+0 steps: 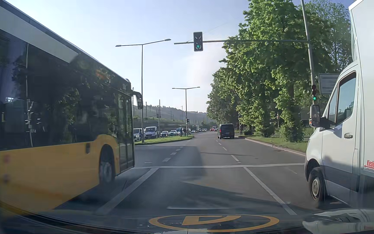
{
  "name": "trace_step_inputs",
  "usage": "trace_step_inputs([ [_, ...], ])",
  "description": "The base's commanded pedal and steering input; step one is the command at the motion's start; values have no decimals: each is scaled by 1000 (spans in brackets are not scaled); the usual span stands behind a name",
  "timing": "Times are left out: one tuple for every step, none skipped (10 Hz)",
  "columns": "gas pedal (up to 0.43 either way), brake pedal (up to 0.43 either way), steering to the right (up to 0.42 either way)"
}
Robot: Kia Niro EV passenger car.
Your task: Follow the waypoints while adhering to traffic rules and regulations
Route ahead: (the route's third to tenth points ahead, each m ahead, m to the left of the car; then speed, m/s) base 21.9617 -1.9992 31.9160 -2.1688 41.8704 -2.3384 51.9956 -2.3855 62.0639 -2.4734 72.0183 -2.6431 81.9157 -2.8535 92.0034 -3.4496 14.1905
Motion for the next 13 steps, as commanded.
trace_step_inputs([
  [150, 0, -3],
  [150, 0, -3],
  [150, 0, -2],
  [150, 0, -2],
  [150, 0, -2],
  [150, 0, -1],
  [150, 0, -1],
  [150, 0, -1],
  [150, 0, 0],
  [150, 0, 0],
  [150, 0, 1],
  [138, 0, 0],
  [138, 0, 1],
])
